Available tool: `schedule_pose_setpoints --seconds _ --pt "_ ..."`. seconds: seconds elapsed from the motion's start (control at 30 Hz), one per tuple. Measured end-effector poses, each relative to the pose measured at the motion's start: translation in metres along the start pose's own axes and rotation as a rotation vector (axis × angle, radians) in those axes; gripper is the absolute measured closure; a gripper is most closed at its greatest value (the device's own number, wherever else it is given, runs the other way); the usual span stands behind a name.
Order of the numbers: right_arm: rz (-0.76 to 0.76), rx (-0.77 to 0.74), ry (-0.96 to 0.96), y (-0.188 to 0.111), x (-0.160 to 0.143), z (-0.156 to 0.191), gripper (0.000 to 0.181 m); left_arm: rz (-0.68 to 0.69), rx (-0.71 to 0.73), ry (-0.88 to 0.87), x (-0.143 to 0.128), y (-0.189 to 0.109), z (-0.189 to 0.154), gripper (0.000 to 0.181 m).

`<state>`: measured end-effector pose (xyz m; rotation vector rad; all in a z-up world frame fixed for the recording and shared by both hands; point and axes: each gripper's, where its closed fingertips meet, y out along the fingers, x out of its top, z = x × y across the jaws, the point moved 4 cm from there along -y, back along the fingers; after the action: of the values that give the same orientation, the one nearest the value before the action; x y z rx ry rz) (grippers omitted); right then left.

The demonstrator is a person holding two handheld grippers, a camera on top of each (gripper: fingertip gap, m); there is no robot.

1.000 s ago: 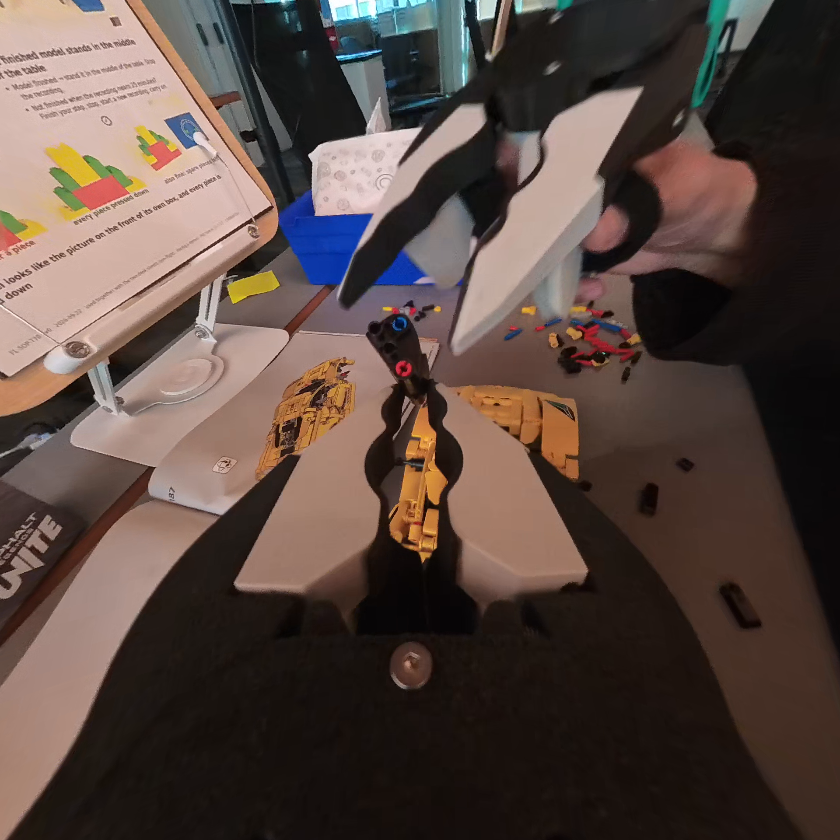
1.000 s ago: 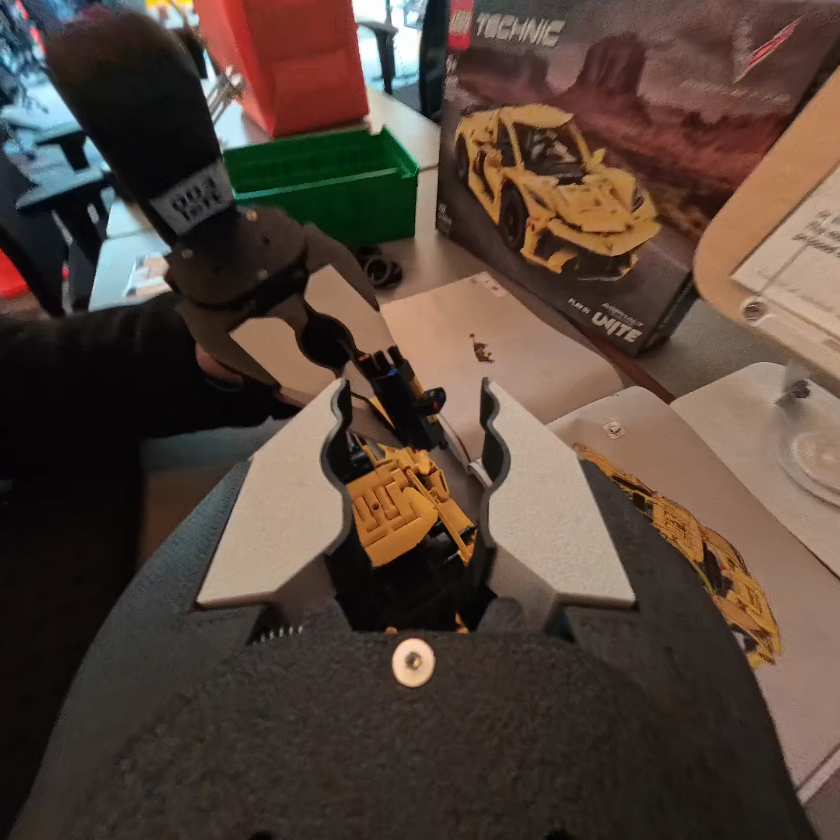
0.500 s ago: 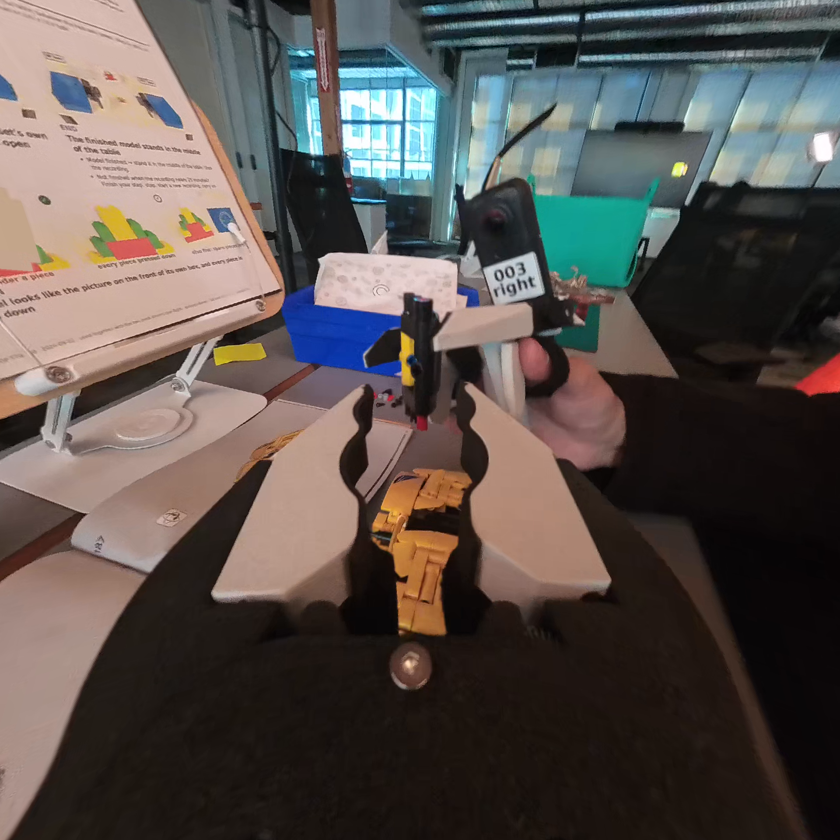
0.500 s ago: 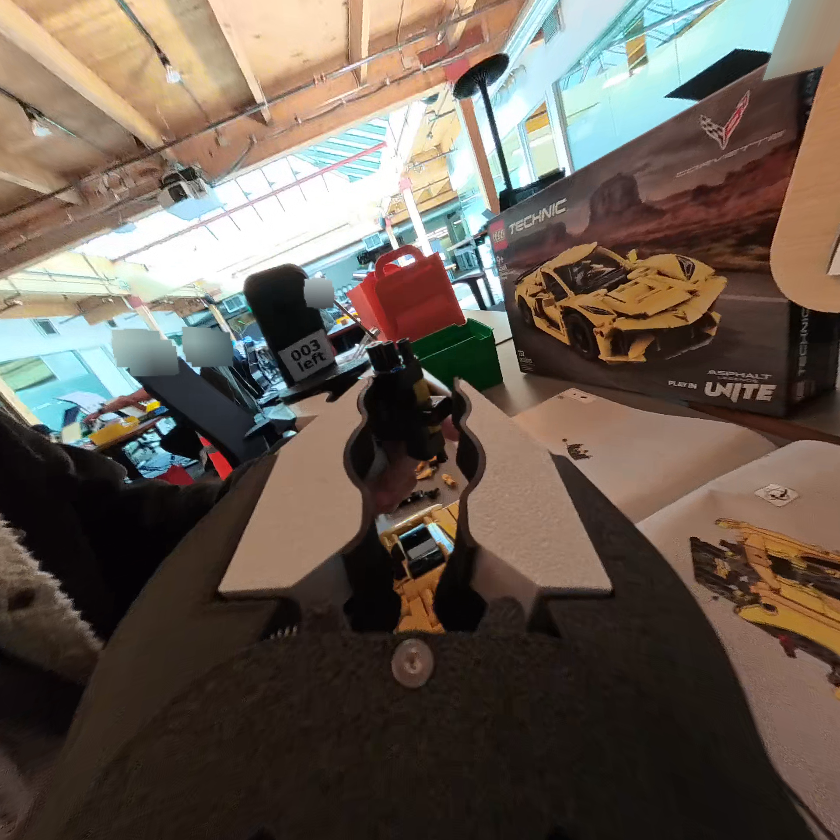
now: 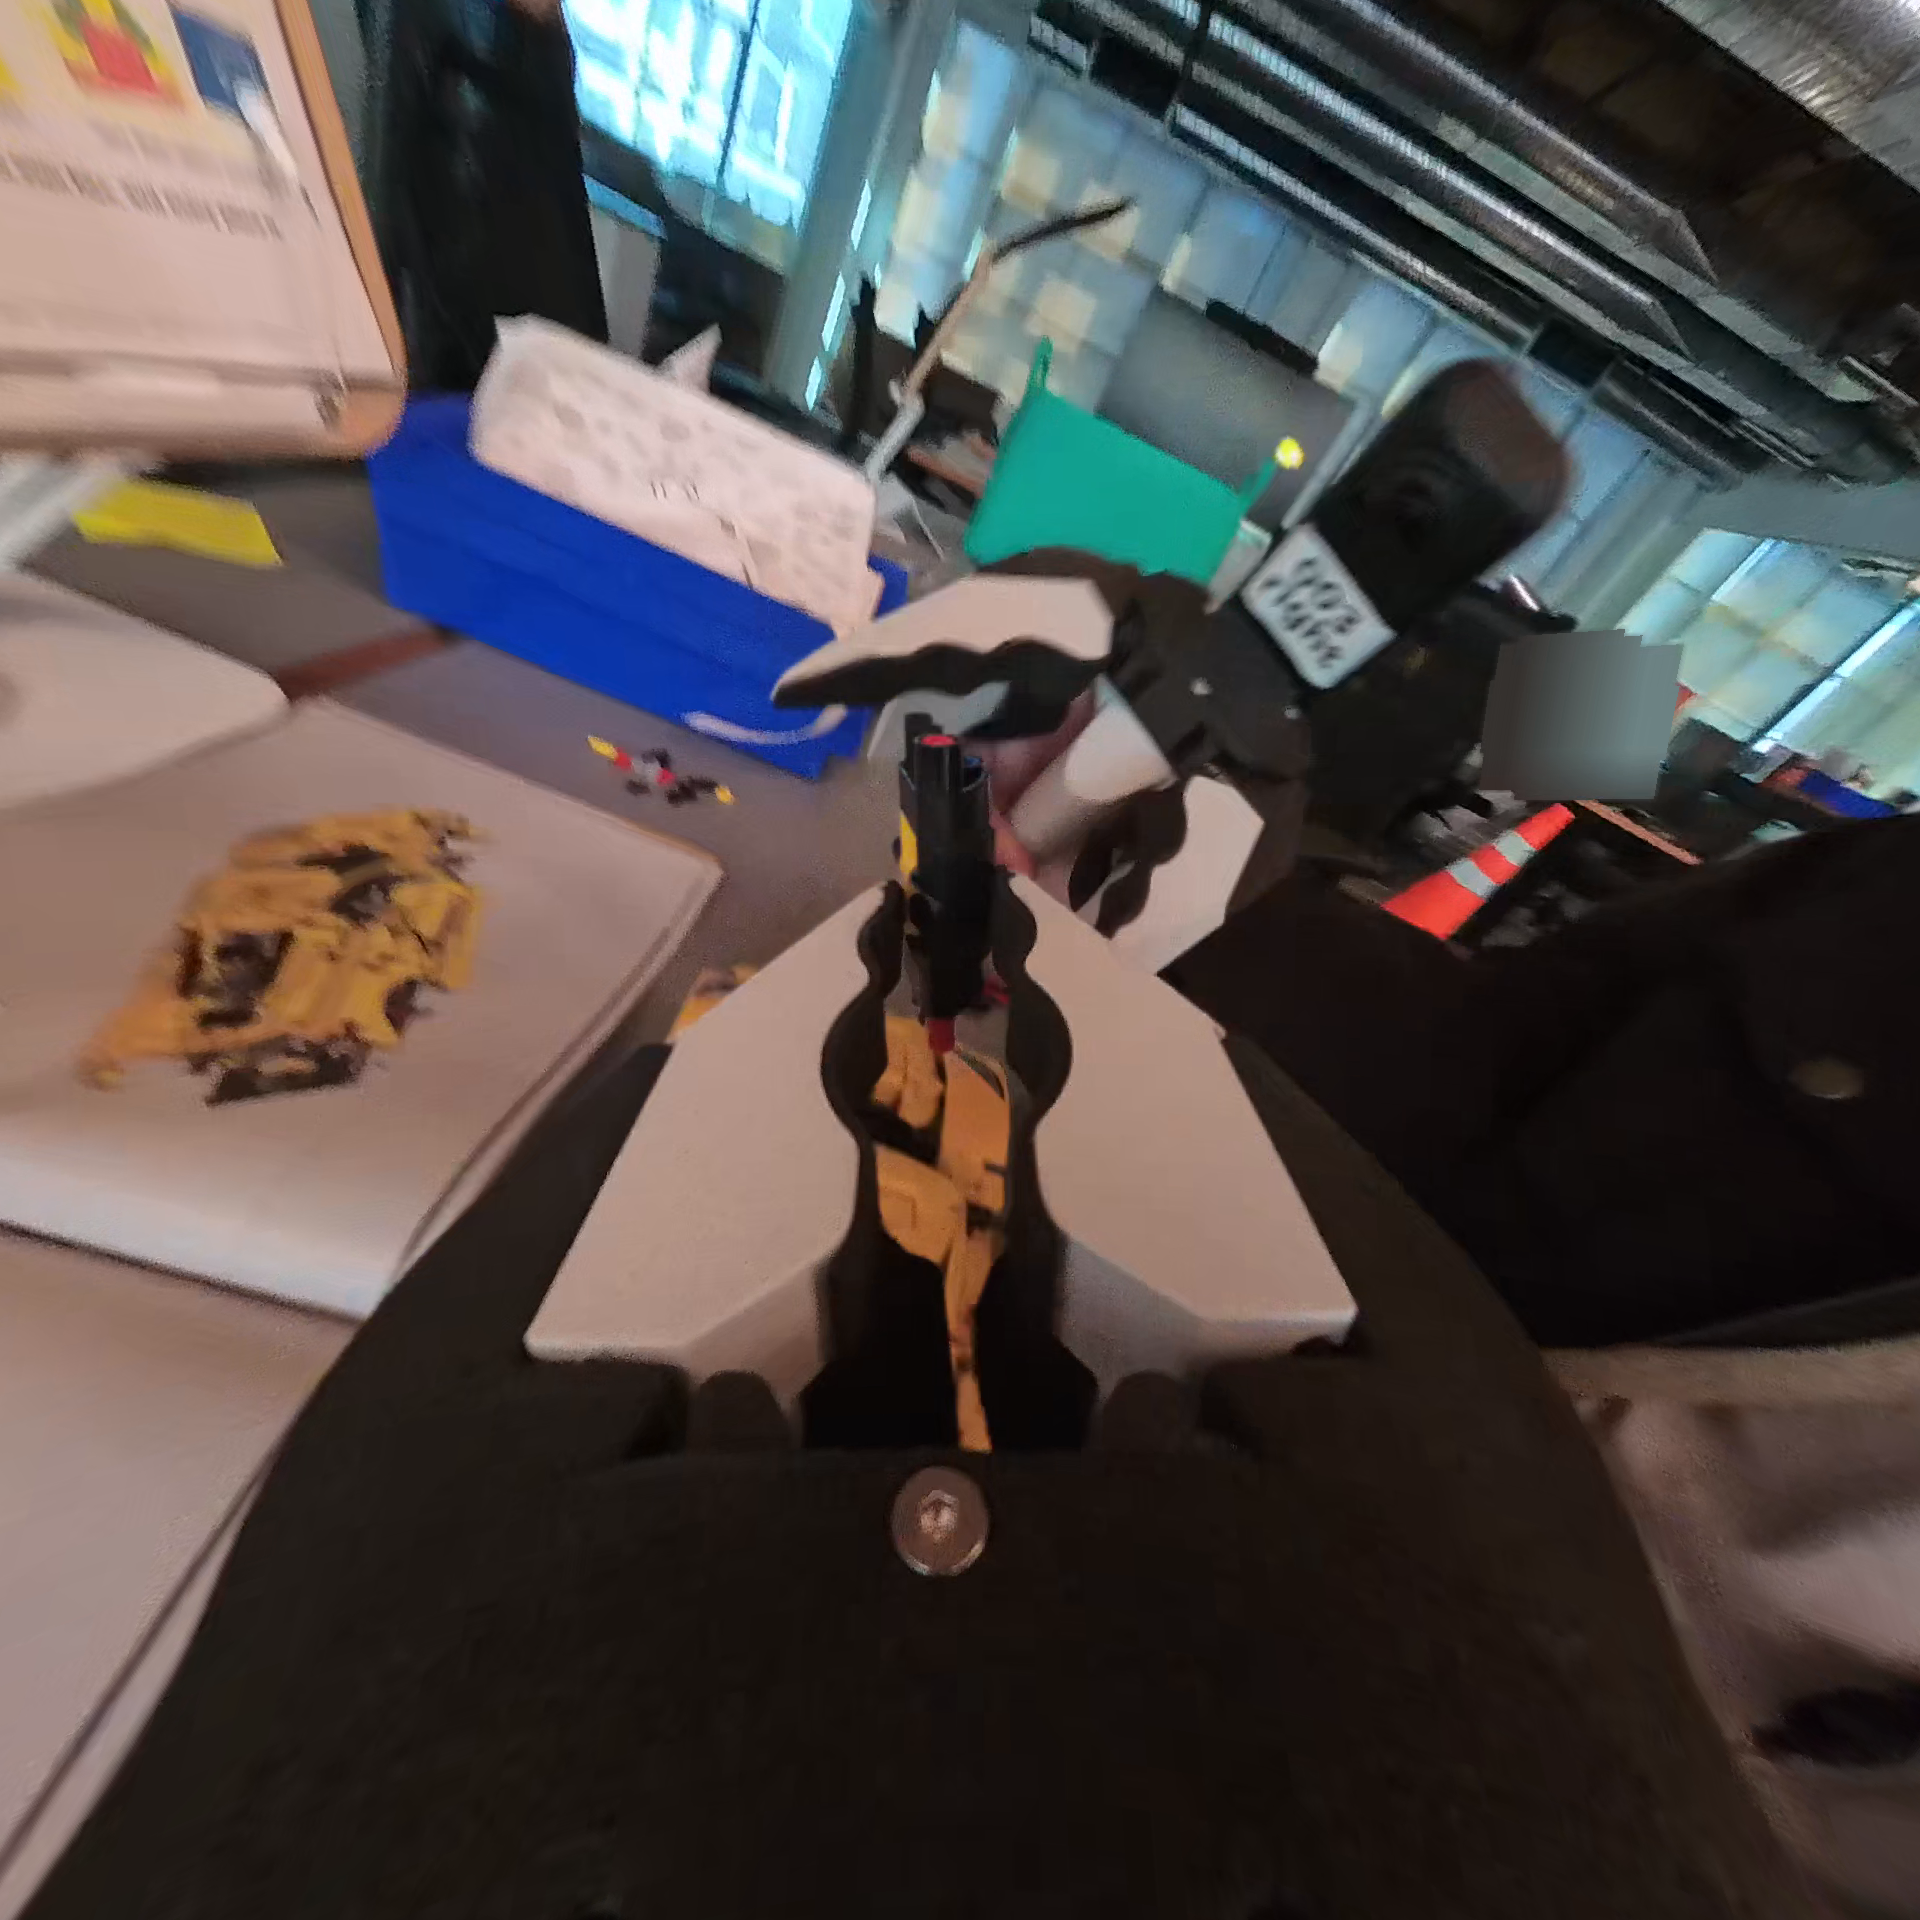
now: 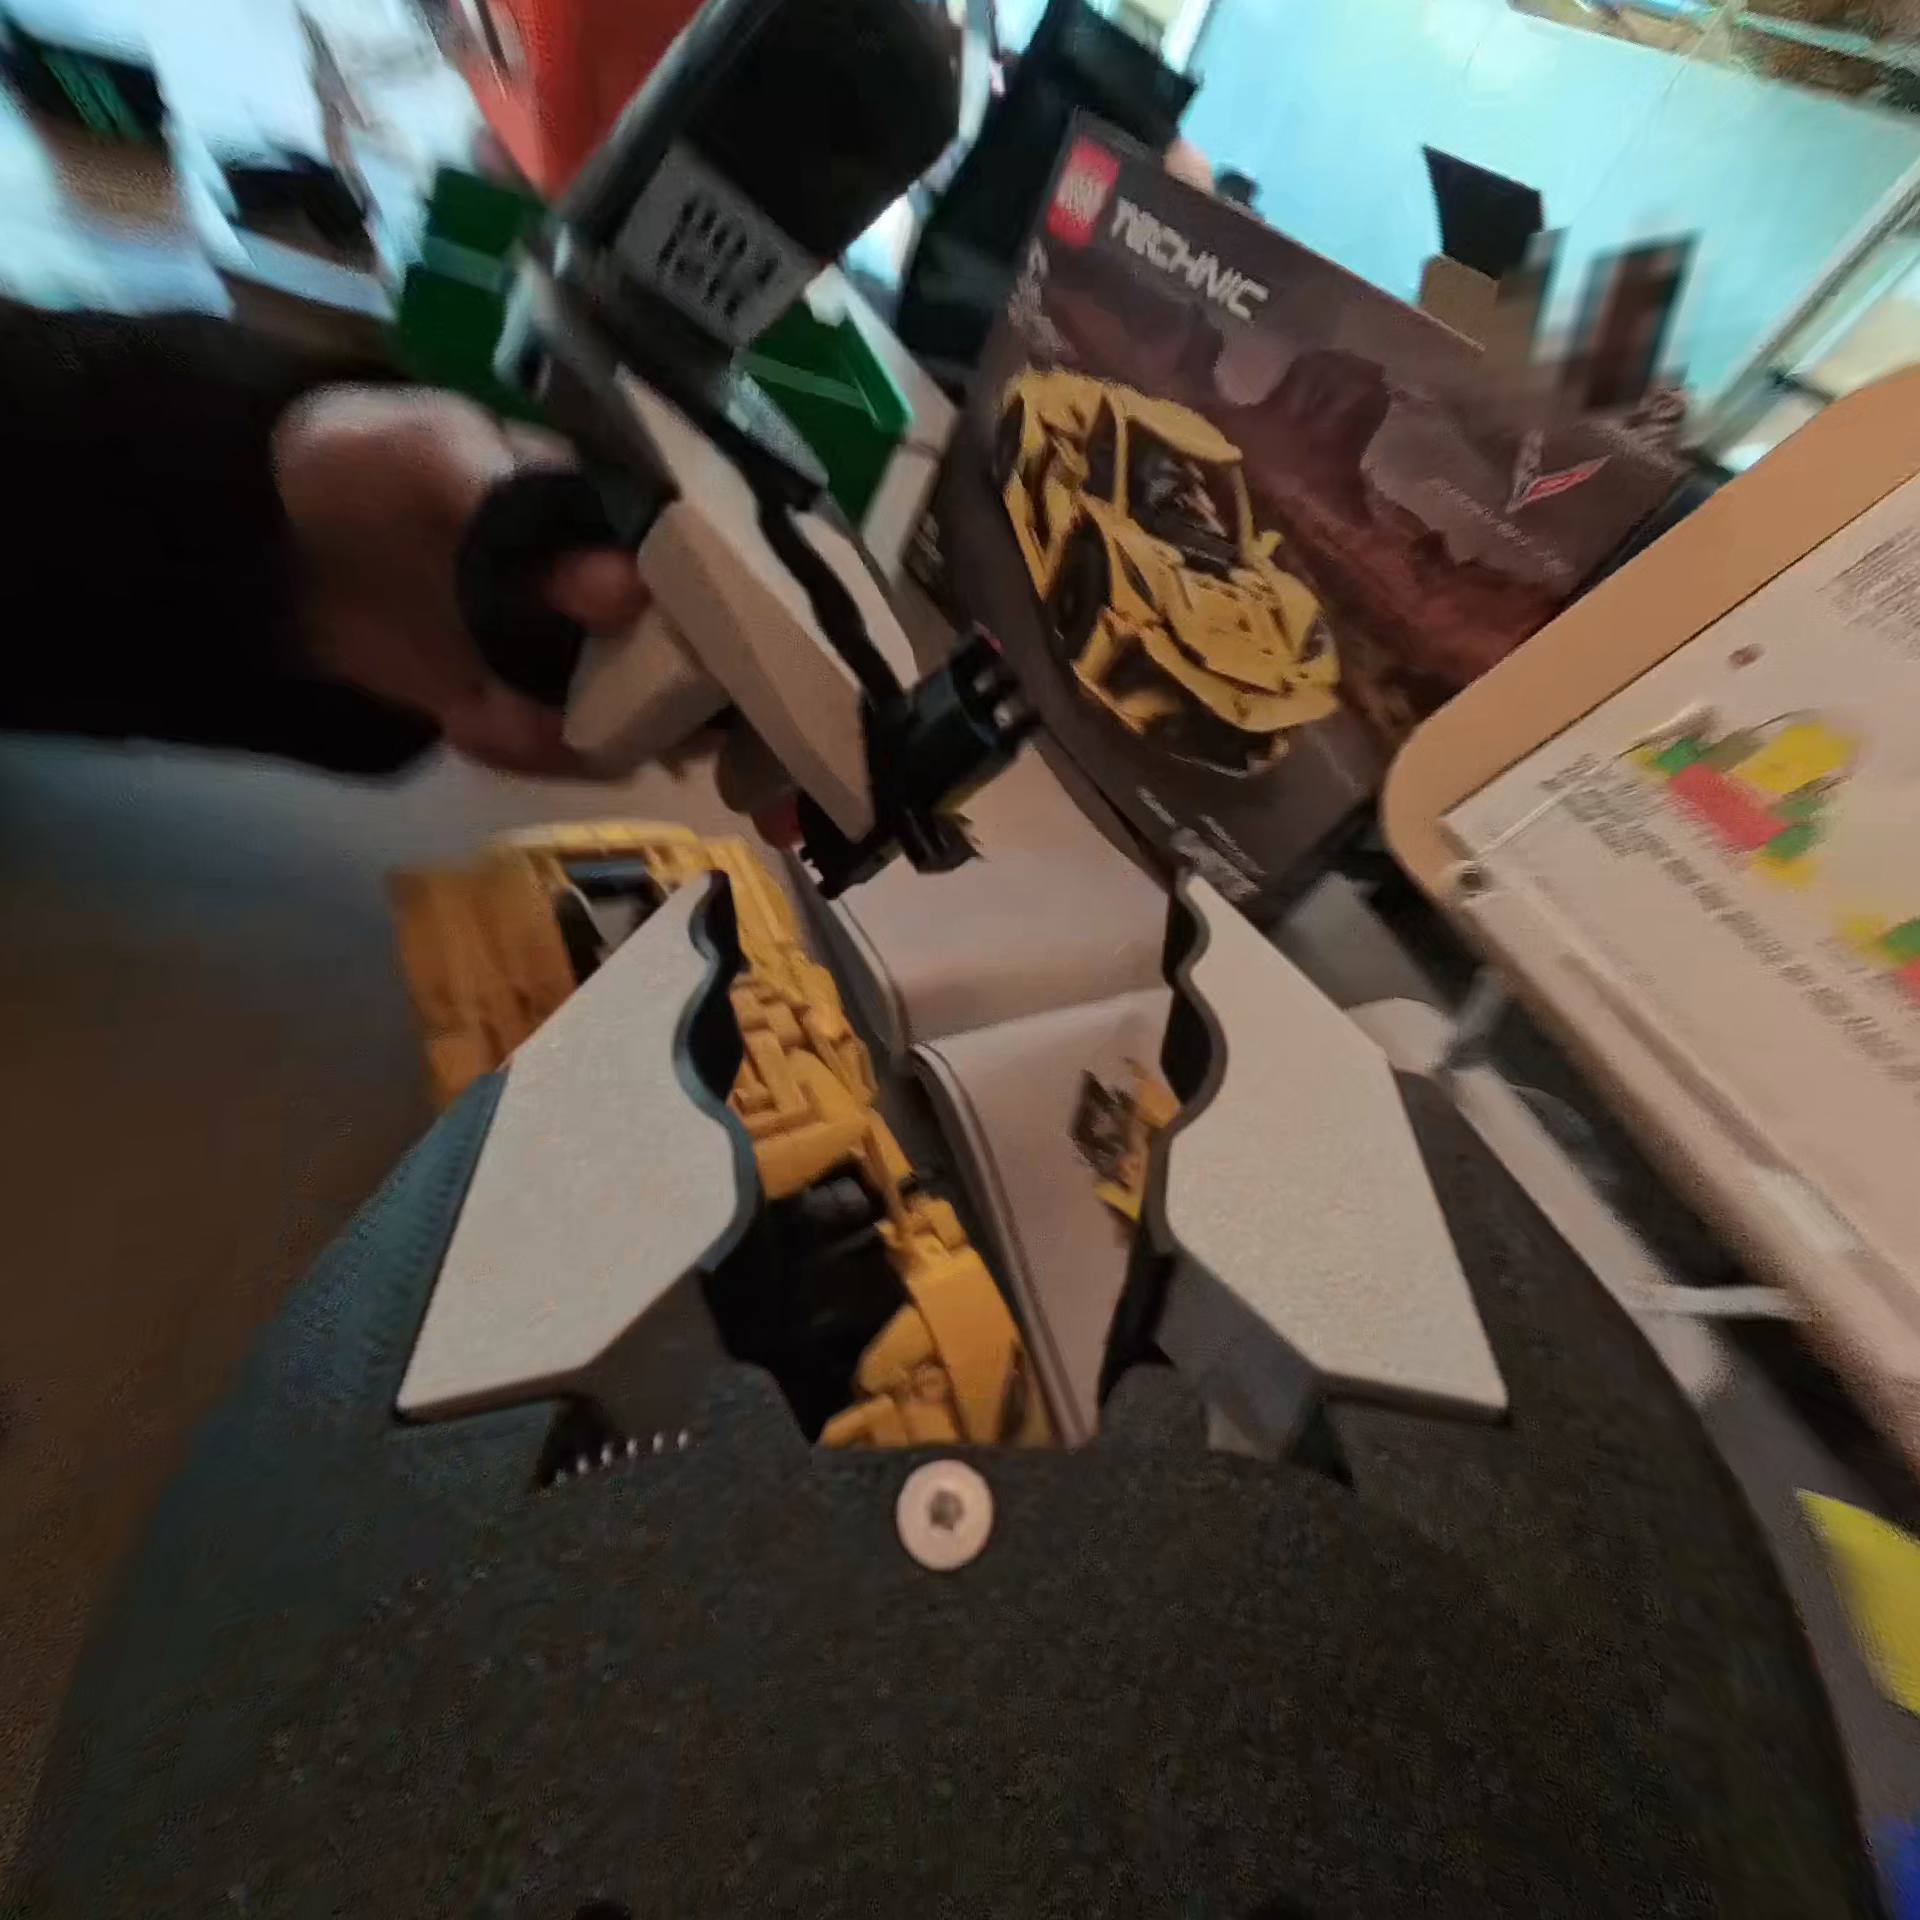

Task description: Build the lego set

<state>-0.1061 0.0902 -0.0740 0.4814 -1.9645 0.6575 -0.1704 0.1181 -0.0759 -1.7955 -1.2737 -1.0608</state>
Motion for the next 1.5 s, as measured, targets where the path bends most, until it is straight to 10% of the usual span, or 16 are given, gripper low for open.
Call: schedule_pose_setpoints --seconds 0.37,0.9,1.5 --pt "0.235 -0.158 -0.329 0.02 -0.016 0.02 0.12 0.116 -0.064 -0.171 -0.022 0.01 0.007 0.165" --pt "-0.026 -0.504 -0.019 0.011 0.028 -0.002 0.121 -0.612 -0.079 -0.105 0.023 0.006 -0.01 0.165" --pt "-0.036 -0.607 -0.098 0.011 0.034 0.004 0.12 -0.582 -0.135 -0.259 0.027 0.001 -0.01 0.16"
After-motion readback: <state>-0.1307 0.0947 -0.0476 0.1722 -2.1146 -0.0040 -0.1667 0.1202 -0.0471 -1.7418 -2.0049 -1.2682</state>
